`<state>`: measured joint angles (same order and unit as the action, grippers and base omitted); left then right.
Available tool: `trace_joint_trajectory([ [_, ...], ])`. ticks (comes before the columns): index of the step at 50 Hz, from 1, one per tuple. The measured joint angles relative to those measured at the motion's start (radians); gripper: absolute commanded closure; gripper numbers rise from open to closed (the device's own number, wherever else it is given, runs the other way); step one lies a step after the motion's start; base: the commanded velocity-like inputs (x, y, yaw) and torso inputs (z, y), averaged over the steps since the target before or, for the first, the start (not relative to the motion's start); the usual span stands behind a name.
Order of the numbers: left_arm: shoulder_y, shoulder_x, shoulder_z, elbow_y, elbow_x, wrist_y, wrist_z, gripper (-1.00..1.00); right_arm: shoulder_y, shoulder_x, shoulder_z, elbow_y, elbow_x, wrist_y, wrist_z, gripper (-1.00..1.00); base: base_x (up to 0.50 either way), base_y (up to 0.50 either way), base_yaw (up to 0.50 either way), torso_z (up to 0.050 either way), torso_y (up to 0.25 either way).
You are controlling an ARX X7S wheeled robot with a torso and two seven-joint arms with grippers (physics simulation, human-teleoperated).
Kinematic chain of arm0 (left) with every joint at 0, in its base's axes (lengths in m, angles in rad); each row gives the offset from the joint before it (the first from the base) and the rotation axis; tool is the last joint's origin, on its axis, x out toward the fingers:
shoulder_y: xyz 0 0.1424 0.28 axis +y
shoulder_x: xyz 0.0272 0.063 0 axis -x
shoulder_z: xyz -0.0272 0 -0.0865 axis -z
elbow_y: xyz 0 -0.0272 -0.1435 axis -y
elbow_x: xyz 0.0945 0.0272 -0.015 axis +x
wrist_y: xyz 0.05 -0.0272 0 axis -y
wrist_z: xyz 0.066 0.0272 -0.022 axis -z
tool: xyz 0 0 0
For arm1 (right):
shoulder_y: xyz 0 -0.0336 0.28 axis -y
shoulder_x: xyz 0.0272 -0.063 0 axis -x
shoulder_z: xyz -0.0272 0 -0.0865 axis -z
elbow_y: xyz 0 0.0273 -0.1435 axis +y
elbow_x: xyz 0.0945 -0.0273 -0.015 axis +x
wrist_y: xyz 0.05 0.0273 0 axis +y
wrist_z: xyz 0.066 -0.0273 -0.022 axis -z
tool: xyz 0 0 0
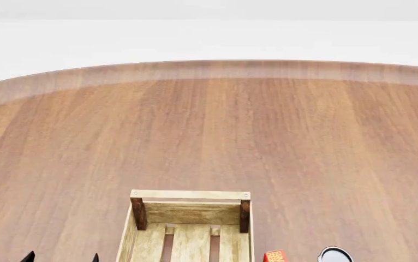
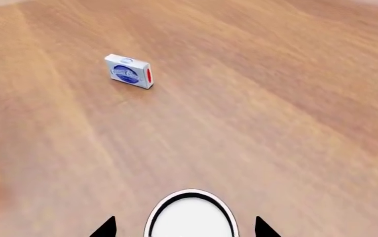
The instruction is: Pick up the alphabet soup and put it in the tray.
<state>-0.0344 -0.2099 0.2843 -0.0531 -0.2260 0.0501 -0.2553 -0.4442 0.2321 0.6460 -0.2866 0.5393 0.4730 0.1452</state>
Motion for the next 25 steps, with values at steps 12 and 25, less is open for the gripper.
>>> trace_joint_trajectory([
  [12, -0.002, -0.004, 0.005, -0.002, -0.004, 0.002, -0.003, -1.00, 0.022, -0.003, -0.016, 0.063, -0.020, -0.029, -0.007, -1.00, 0.00, 0.00, 0.00, 0.000, 0.000],
  [25, -0.003, -0.008, 0.011, -0.002, -0.008, 0.003, -0.007, -1.00, 0.047, -0.004, -0.038, 0.105, -0.035, -0.046, -0.007, -1.00, 0.00, 0.00, 0.00, 0.000, 0.000],
])
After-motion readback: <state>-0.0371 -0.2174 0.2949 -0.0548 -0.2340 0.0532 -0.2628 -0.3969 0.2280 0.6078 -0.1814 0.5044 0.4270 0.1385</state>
